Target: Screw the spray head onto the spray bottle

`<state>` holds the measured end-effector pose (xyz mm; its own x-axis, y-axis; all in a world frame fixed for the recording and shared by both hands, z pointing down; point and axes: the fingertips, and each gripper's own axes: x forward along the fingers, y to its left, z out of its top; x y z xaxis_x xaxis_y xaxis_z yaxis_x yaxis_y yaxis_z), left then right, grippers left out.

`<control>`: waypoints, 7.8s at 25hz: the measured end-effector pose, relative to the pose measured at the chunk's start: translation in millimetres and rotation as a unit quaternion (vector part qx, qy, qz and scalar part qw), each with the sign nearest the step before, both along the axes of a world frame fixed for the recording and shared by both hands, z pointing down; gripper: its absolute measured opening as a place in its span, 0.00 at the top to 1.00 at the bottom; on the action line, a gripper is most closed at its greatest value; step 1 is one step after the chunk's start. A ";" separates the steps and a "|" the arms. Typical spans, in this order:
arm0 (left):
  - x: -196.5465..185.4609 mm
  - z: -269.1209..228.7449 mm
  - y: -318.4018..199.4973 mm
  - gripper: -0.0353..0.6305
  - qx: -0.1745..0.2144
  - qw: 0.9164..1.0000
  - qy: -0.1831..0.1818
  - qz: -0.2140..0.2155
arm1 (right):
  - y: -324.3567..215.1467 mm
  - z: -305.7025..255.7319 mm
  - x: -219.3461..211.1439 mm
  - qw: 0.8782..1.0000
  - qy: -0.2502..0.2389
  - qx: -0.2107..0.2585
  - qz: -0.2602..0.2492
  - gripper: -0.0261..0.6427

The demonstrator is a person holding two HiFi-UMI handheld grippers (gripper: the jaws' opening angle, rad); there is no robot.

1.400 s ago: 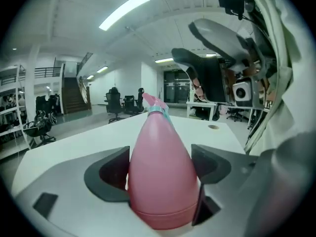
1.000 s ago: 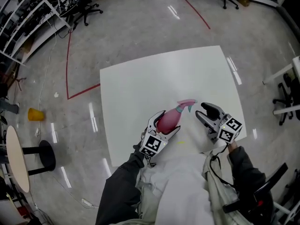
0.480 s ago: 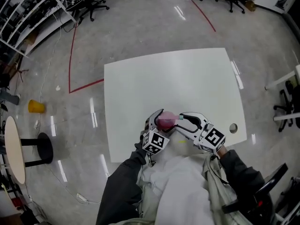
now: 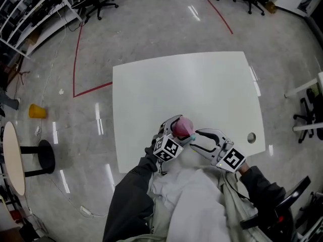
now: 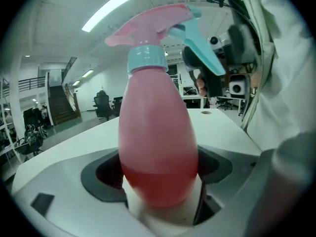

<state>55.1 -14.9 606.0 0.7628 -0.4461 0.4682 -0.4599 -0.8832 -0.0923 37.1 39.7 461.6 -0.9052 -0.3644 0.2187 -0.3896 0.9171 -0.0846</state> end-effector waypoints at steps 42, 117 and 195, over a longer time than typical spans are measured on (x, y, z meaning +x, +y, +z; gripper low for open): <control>0.6 -2.6 -8.1 0.31 0.000 0.999 -0.003 0.037 | -42.4 5.1 -10.4 0.971 0.090 -0.144 0.169 0.85; 14.2 9.6 -25.6 0.31 -0.025 0.999 -0.035 0.010 | -82.7 -2.9 -11.4 0.956 0.161 -0.038 0.243 0.68; -92.9 -68.9 -5.9 0.94 -0.060 0.943 0.168 -0.280 | -65.3 62.2 58.7 0.960 0.031 -0.051 0.274 0.97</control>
